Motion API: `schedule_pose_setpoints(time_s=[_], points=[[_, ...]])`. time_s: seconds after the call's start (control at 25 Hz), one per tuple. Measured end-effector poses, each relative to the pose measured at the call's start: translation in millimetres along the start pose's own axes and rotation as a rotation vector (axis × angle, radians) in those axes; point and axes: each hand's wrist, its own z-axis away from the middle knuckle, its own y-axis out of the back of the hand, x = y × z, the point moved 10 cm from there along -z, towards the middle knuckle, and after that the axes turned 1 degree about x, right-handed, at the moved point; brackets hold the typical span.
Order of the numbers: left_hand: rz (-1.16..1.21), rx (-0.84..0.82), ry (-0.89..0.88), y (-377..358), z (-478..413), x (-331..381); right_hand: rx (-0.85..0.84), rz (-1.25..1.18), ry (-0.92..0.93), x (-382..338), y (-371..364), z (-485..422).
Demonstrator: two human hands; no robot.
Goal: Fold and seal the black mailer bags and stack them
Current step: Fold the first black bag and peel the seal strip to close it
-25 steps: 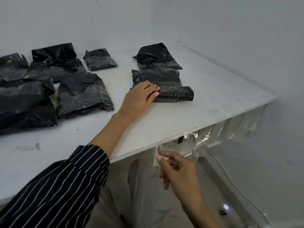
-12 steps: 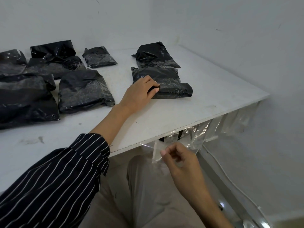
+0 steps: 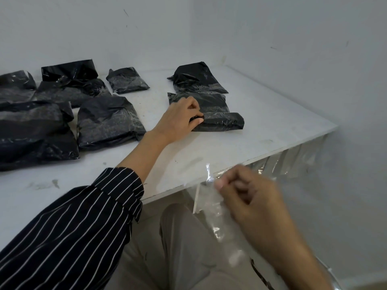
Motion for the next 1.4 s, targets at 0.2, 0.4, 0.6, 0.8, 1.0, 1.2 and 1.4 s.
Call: schedule_pose_setpoints(time_s=[0.2, 0.4, 0.6, 0.8, 1.0, 1.2, 1.4], points=[[0.120, -0.136, 0.139, 4.5, -3.8, -8.8, -0.116, 0.098, 0.158, -33.5, 43.1, -55.4], [0.717, -0.260, 0.511, 10.0, 7.7, -16.4, -0.356, 0.254, 0.158, -38.0, 43.3, -134.3], [0.890, -0.335, 0.546, 12.1, 5.6, -17.9, -0.529, 0.185, 0.152, -40.9, 17.6, -182.4], [1.101, -0.301, 0.594, 14.1, 4.5, -23.0, -0.586, 0.178, 0.123, -37.1, 7.1, -204.5], [1.119, -0.269, 0.592, 11.5, 6.0, -34.1, -0.631, 0.300, 0.077, -22.1, 2.0, -213.2], [1.017, -0.161, 0.632, 9.6, 10.9, -40.8, -0.673, 0.389, 0.043, -13.4, 2.9, -223.0], [0.941, -0.093, 0.688, 6.5, 14.7, -46.4, -0.724, 0.415, -0.068, -3.2, 8.0, -234.7]])
